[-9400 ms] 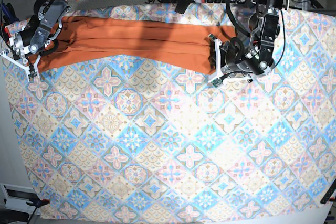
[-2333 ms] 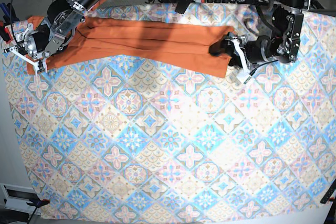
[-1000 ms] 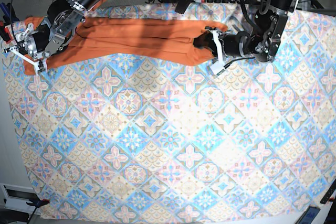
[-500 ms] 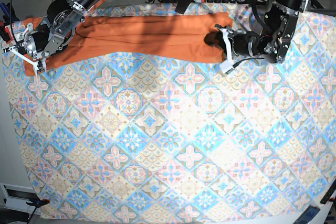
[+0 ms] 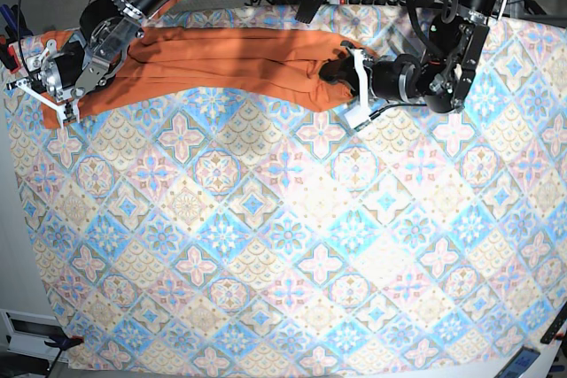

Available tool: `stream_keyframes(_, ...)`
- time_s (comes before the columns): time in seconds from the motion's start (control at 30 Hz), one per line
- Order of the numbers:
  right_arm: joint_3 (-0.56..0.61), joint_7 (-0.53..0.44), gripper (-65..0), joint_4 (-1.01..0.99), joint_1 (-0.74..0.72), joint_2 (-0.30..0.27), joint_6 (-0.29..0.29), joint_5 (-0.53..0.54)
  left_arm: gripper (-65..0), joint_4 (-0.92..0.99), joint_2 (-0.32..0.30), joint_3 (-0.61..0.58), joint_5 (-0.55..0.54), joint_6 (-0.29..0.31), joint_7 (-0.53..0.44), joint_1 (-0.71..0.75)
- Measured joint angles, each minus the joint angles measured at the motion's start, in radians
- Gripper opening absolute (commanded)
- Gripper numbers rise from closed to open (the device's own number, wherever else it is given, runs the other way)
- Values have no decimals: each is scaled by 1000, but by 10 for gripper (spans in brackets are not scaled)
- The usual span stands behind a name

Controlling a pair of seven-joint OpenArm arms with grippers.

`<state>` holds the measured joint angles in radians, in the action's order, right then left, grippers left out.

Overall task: Fold the T-shirt properly
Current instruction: 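Carry the held strip end with the left gripper toward the right gripper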

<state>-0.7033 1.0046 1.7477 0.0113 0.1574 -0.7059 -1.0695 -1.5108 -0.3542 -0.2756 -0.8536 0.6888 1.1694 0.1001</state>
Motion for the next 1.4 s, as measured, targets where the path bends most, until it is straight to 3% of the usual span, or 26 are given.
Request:
stream_keyframes(0.3, -2, 0, -479, 0, 2, 0, 0, 38, -613, -27, 126, -7, 8, 3, 100, -37)
stream_keyframes(0.57, -2, -2, -479, 0, 12, 0, 0, 49, -611, -9, 205, -173, 14, 4, 136, -140)
stream_keyframes(0.77, -26, -8, -479, 2, 13, 1, 0, 49, -610, -4, 213, -194, 29, 7, 177, -167)
stream_keyframes(0.9, -49, -64, -479, 5, 12, 1, 0, 46, -610, -3, 212, -222, 73, 4, 182, -205)
stream_keyframes(1.2, -50, -86, -479, 6, 14, 8, 0, 45, -610, -3, 212, -487, 72, 5, 142, -334)
stream_keyframes(1.4, -50, -87, -479, 6, 16, 9, 0, 46, -611, 0, 294, -698, 72, 5, 126, -455)
